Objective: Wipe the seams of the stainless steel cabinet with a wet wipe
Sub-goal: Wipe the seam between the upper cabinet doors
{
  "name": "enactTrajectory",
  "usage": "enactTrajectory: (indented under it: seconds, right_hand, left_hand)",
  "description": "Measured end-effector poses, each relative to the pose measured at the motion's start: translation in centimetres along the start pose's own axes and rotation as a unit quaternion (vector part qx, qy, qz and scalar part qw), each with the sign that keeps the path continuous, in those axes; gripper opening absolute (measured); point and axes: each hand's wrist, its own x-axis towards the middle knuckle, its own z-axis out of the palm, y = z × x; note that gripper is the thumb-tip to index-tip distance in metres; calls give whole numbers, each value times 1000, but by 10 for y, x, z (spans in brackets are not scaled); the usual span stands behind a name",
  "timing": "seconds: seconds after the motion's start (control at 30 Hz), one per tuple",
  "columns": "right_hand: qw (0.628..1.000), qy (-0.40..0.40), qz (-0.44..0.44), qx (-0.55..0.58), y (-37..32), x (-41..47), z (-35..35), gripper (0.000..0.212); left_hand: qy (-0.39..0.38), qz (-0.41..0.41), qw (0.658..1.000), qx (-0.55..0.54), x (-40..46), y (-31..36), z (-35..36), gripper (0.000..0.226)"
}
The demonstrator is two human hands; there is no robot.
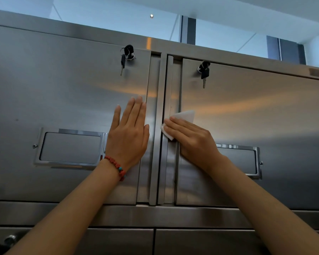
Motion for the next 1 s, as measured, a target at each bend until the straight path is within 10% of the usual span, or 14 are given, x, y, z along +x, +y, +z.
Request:
enactTrajectory:
  seconds: [1.0]
  right_hand:
    - [989,-38,-140,-17,34,17,-13,24]
  left_hand:
    - [-1,-2,1000,4,-1,1,1,56]
